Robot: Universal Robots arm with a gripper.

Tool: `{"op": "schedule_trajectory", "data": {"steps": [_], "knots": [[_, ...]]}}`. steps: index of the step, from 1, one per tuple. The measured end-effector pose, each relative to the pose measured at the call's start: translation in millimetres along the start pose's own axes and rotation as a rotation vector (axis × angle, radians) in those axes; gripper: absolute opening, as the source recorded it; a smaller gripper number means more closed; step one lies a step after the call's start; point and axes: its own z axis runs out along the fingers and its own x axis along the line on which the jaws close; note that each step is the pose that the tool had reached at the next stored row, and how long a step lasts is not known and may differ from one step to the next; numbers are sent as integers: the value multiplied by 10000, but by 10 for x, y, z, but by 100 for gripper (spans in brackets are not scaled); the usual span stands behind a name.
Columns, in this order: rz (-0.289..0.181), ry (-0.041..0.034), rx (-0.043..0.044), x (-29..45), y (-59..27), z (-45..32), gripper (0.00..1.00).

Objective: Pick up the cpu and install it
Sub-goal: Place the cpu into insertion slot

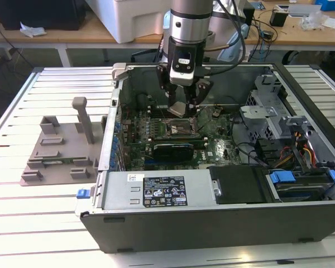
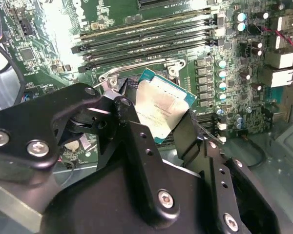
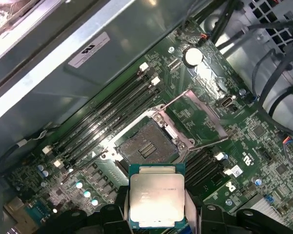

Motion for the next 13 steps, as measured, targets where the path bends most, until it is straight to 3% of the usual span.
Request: {"op": "schedule_trajectory", "data": {"steps": [13], "knots": [[2093,84,77,-1,1,0,54]]}}
